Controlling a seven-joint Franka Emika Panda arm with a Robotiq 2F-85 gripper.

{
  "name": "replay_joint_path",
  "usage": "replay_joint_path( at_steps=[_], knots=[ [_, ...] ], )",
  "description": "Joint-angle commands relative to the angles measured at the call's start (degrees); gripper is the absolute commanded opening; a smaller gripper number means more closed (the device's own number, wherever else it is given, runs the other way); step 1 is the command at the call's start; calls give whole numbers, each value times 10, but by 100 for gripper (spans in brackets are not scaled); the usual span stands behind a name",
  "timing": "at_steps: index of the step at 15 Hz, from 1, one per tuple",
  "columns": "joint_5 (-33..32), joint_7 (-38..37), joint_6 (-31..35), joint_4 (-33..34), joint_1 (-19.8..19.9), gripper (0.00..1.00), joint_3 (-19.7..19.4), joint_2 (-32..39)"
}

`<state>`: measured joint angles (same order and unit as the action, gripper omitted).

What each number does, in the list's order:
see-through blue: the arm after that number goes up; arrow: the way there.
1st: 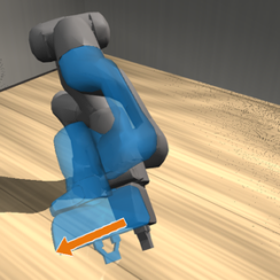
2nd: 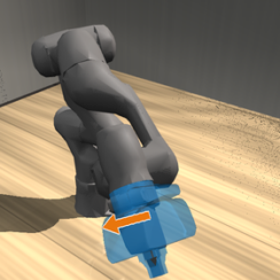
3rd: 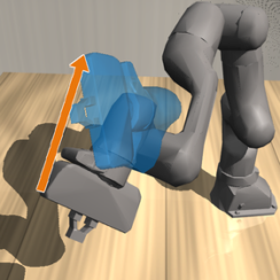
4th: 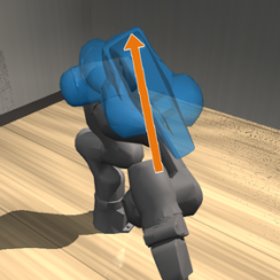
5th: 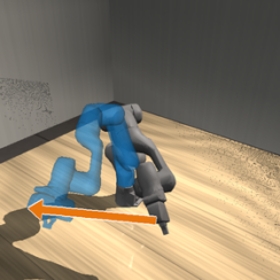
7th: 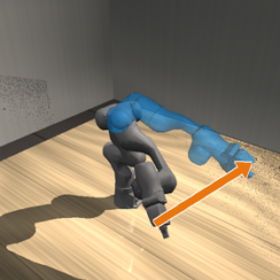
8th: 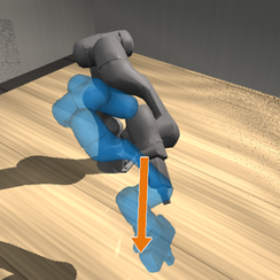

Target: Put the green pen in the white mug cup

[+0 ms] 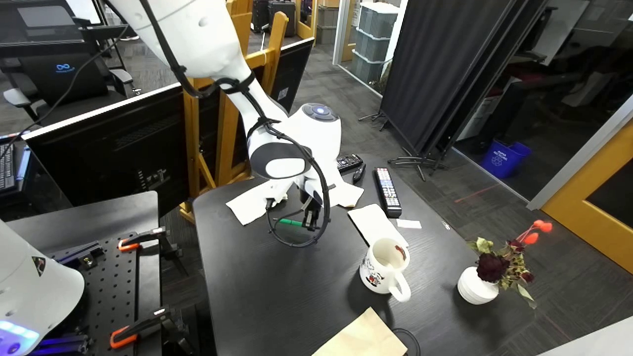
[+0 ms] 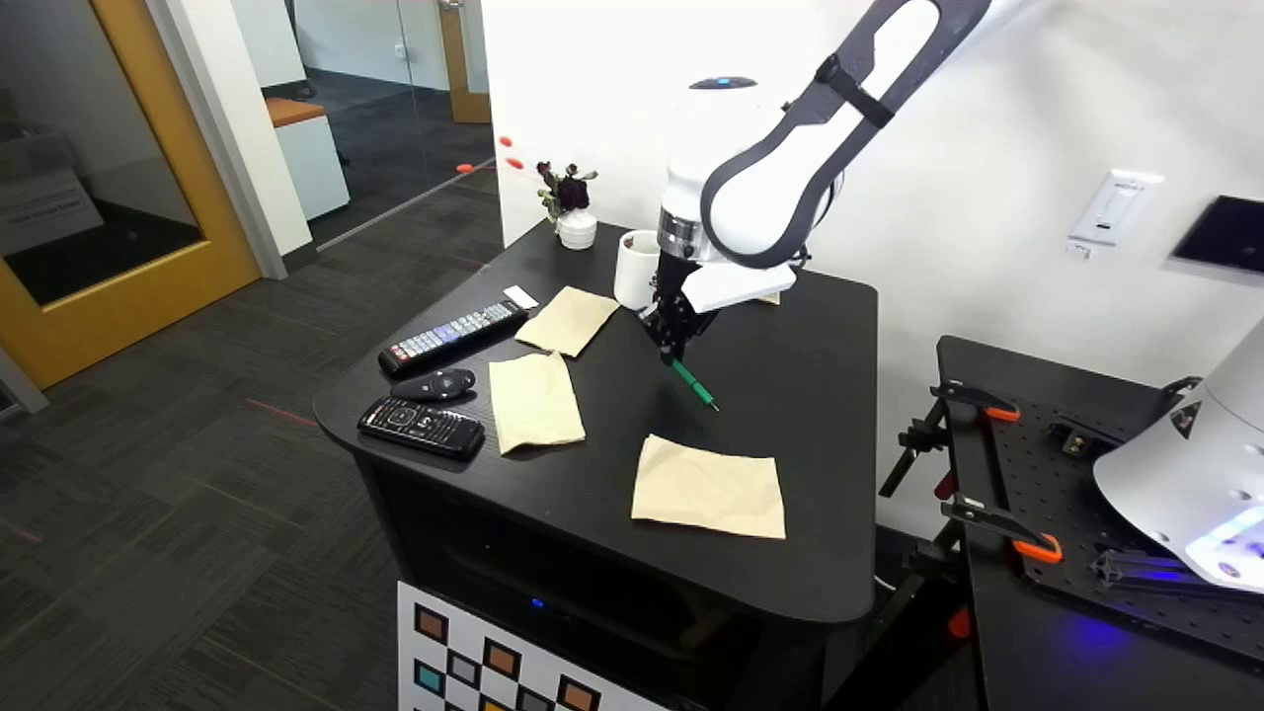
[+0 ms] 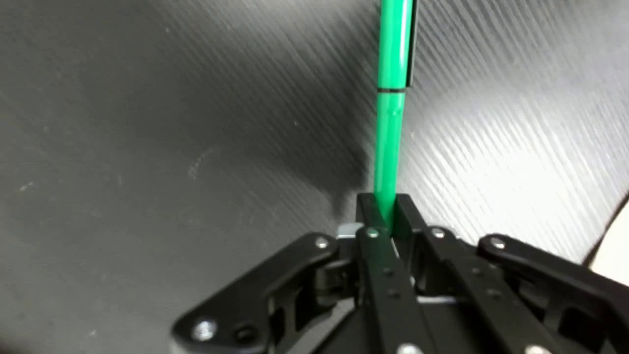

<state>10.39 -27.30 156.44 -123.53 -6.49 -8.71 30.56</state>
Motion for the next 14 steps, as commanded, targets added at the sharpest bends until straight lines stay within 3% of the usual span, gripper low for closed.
replay_joint_path(
  at_steps=[1,6,10,11,12,14],
  knots=[
    [-20,-23,7,-47,-8,3,-30,-99],
    [-98,-71,-3,-57,-16,3,-64,-192],
    [-144,-93,-23,-65,5,3,-35,-245],
    [-136,-84,-5,-42,19,3,-30,-207],
    [-135,-83,-6,-43,21,12,-25,-215],
    [-135,-83,-6,-44,24,12,-21,-212]
  ],
)
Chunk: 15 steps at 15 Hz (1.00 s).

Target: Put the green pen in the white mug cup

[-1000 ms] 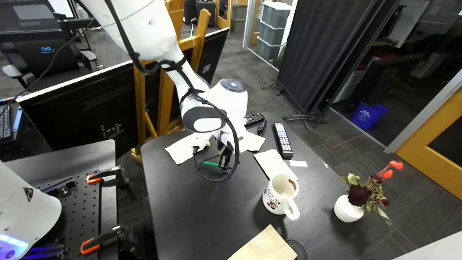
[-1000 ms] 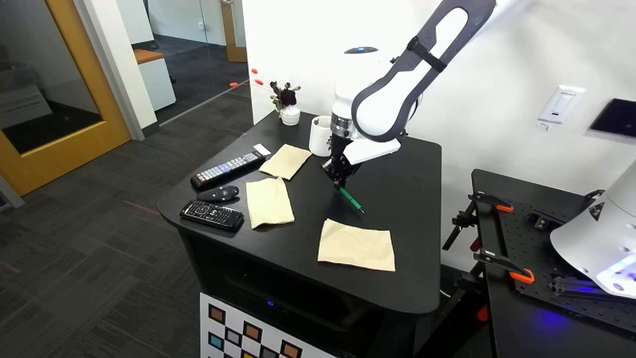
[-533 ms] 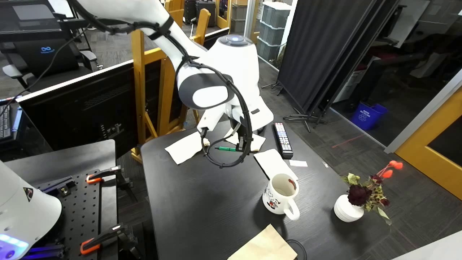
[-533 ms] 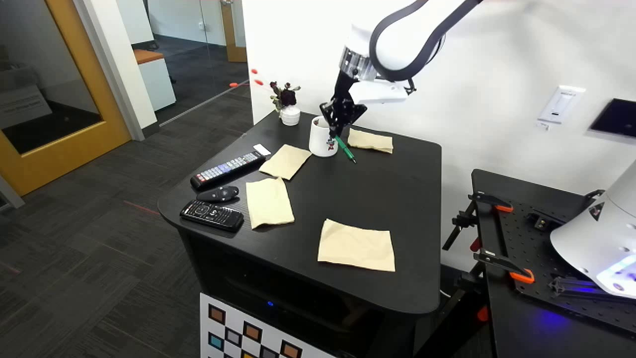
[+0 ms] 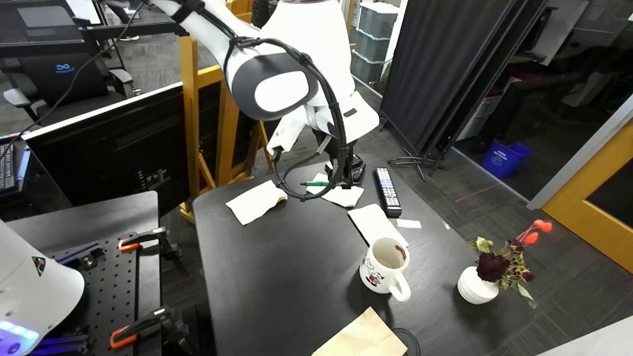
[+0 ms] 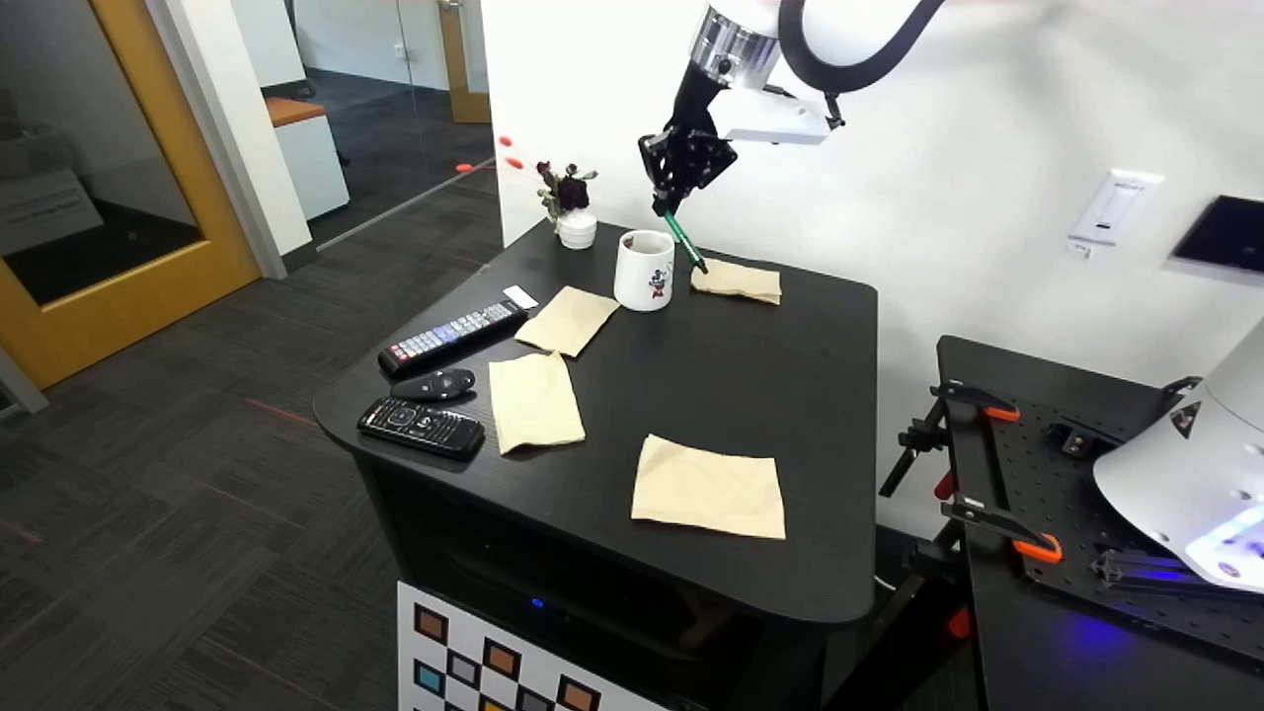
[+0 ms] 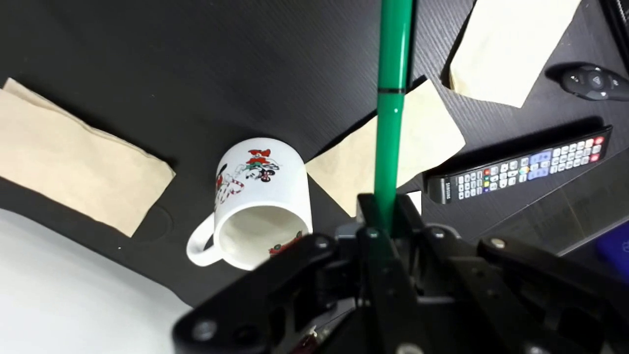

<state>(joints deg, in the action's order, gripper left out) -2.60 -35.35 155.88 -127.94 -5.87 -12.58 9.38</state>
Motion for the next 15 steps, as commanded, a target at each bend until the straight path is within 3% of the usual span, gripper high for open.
replay_joint_path(
  at_steps=[1,2,7,9,12,15],
  knots=[
    [-4,-2,0,1,19,12,17,3],
    [-4,-2,0,1,20,3,17,5],
    [-202,-233,33,23,-37,3,-64,43],
    [-287,-325,19,38,-42,3,-76,50],
    [-401,-454,0,60,-85,3,-120,64],
    [-476,-544,-24,77,-112,3,-140,74]
  ],
)
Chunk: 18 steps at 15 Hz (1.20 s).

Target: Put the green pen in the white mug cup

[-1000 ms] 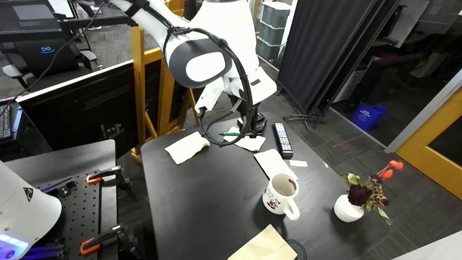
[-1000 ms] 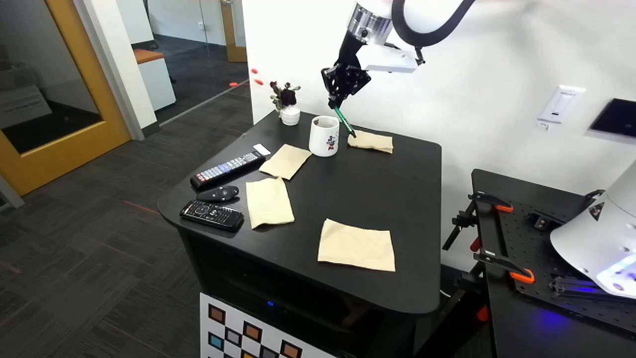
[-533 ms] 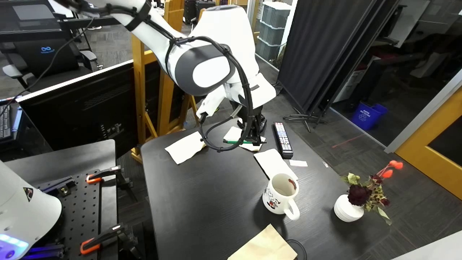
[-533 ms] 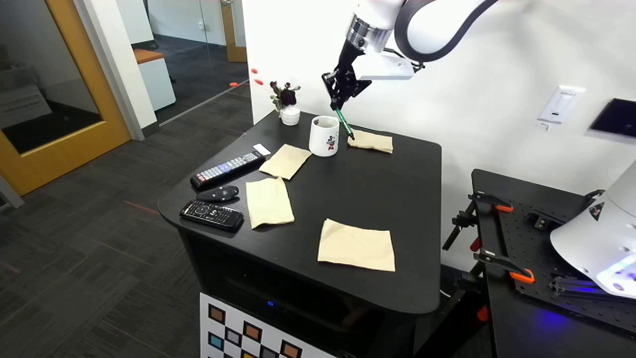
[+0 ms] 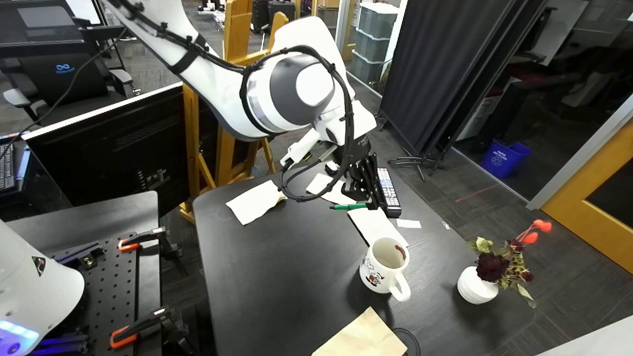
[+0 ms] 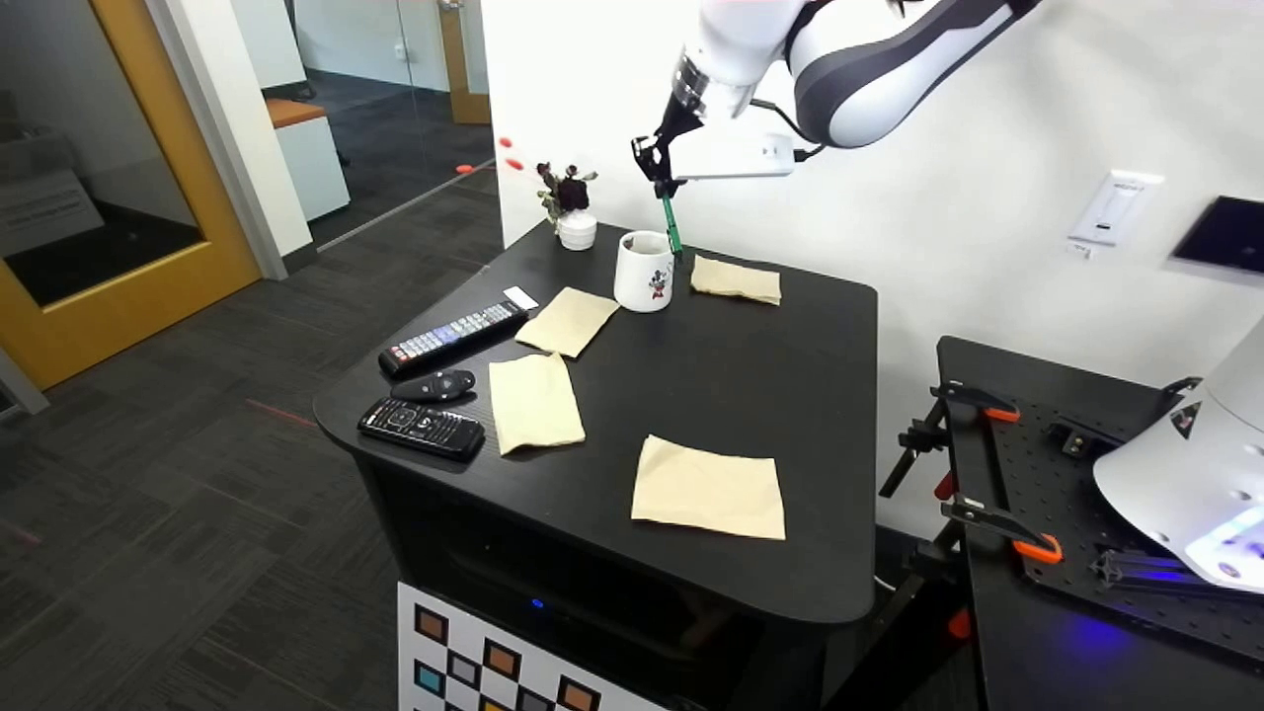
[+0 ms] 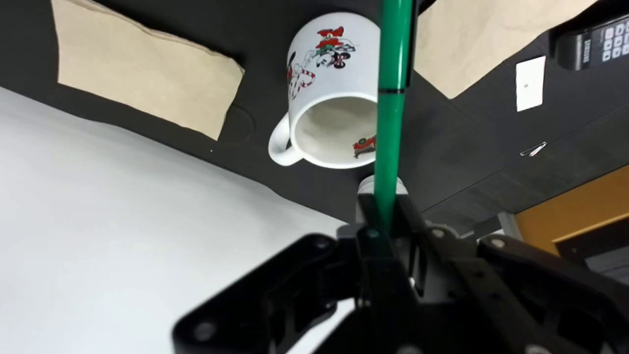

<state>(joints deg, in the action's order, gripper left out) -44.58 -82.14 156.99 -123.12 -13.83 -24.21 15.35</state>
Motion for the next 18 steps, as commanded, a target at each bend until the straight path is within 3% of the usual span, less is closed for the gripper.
replay_joint_path(
  at_steps=[1,2,3,10,18],
  knots=[
    [-79,-104,-48,36,-40,3,-29,19],
    [-100,-128,-61,42,-48,3,-33,24],
    [-138,-160,-87,53,-4,3,17,23],
    [-275,-277,-232,87,56,3,109,43],
    [-434,-383,-274,122,109,3,153,87]
  ],
)
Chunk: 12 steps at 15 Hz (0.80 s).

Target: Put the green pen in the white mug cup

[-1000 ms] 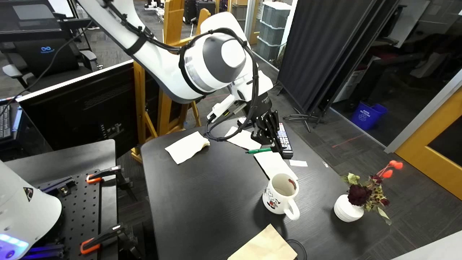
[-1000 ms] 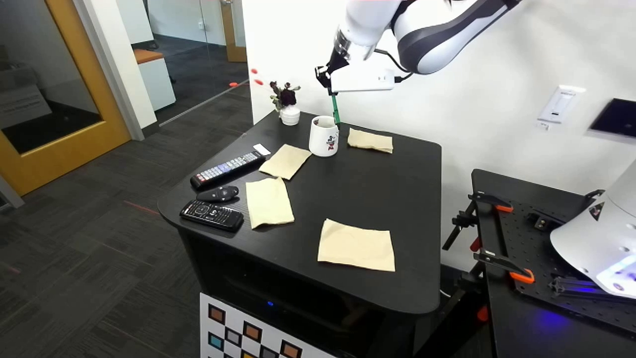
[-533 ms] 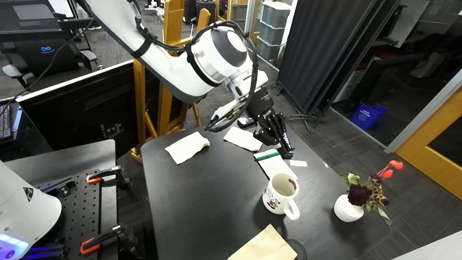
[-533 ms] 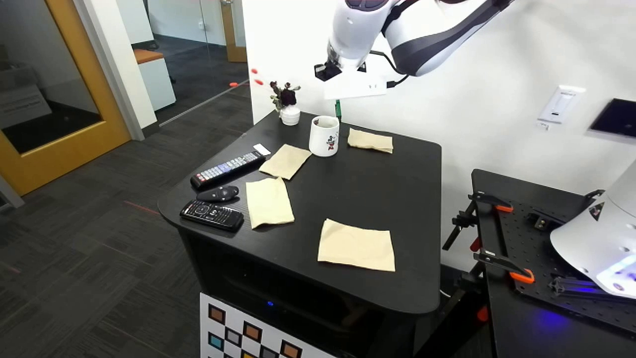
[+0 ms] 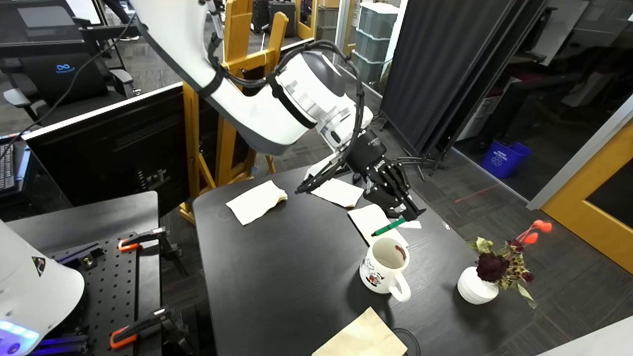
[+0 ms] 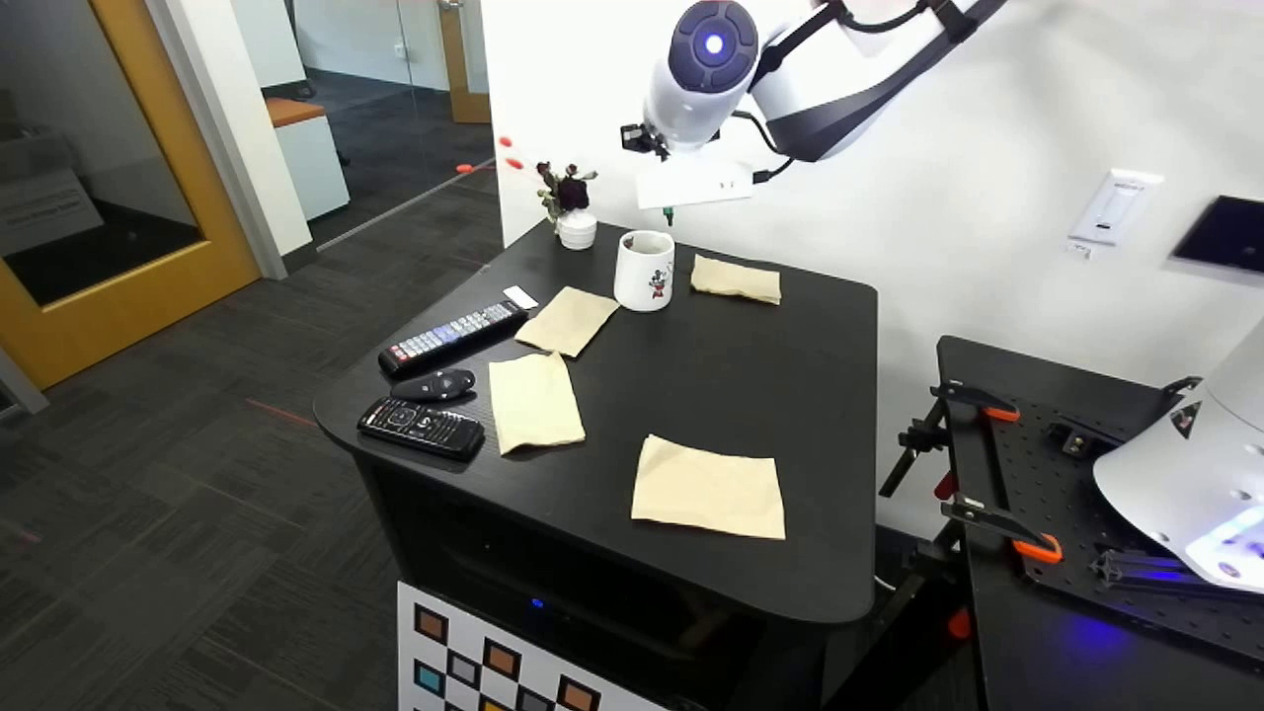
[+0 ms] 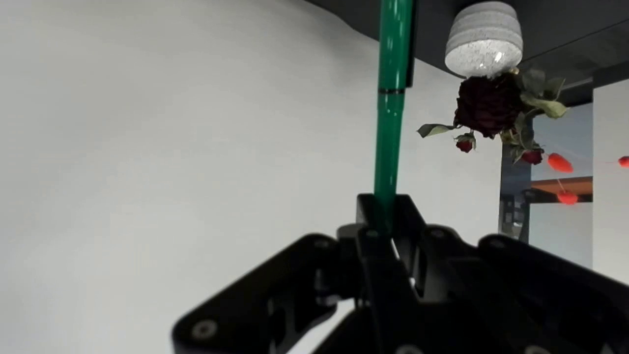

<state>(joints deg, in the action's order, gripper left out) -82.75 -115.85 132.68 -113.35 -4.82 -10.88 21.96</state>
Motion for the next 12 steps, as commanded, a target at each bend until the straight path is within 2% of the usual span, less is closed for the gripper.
replay_joint_path(
  at_steps=[1,2,3,7,8,12],
  knots=[
    [-66,-59,-37,27,23,3,25,26],
    [-64,-58,-44,27,30,3,32,28],
    [-54,-39,-29,11,40,12,42,14],
    [-55,-40,-38,17,44,12,47,23],
    [-55,-40,-38,18,44,3,47,23],
    [-101,-84,-58,35,41,3,52,45]
  ],
)
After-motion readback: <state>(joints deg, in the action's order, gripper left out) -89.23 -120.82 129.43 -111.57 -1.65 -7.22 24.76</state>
